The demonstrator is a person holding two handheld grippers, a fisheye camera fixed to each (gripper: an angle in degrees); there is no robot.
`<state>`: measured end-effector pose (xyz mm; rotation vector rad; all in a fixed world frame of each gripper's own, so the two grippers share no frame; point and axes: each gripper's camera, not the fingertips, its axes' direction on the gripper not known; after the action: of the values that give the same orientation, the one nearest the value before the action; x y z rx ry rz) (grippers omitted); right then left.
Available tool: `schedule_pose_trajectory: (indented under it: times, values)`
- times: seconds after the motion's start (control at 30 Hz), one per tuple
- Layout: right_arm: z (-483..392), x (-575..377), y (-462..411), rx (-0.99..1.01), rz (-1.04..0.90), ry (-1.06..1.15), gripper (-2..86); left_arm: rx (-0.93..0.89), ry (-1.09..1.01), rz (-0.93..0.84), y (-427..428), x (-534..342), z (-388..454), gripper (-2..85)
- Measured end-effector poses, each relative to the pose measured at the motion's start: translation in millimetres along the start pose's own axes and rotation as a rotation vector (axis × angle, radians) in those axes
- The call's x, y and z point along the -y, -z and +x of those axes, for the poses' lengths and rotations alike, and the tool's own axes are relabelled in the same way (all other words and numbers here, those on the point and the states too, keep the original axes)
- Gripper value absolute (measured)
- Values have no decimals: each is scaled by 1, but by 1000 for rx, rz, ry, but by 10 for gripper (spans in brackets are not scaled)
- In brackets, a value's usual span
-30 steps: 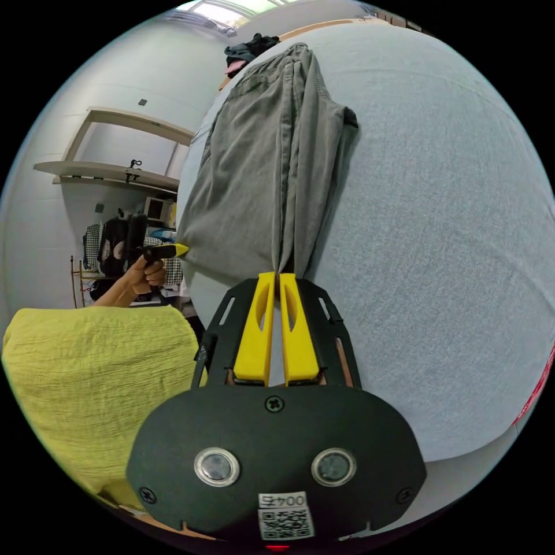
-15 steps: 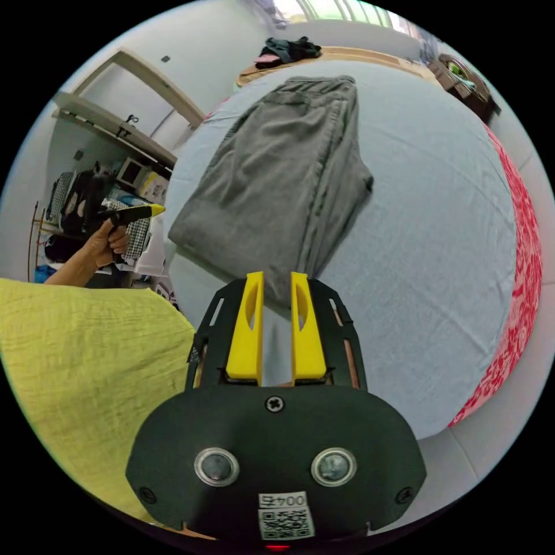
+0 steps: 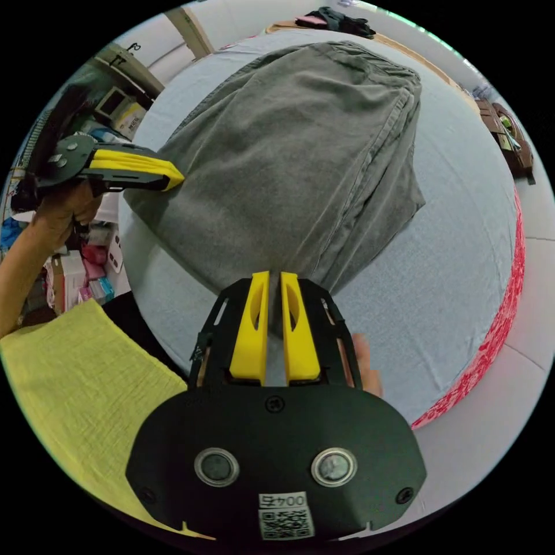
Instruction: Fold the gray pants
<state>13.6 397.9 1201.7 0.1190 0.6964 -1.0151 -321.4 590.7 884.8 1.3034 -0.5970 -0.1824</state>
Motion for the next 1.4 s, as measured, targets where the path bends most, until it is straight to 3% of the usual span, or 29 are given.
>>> schedule_pose_trajectory:
  times: [0.33,0.63,0.7,0.83,0.9,1.03,1.4]
  values:
    - [-1,12,-17,10,-21,70,44,-71,92,-19,-13,12,-2,0]
    - [27,-2,-23,69,13,9,50,60,-23,8,-19,9,16,2]
    - [41,-12,-19,140,49,-44,59,11,-39,25,-20,4,0,3]
    - [82,-32,33,242,342,-179,79,-159,-42,17,-21,4,-42,7]
    - [101,-23,56,188,441,-213,83,-261,-15,69,-12,3,-73,9]
    - [150,30,91,87,596,-273,79,-281,-42,132,8,8,-113,12]
    - [241,178,59,-104,517,-296,87,-346,6,166,2,-13,-233,19]
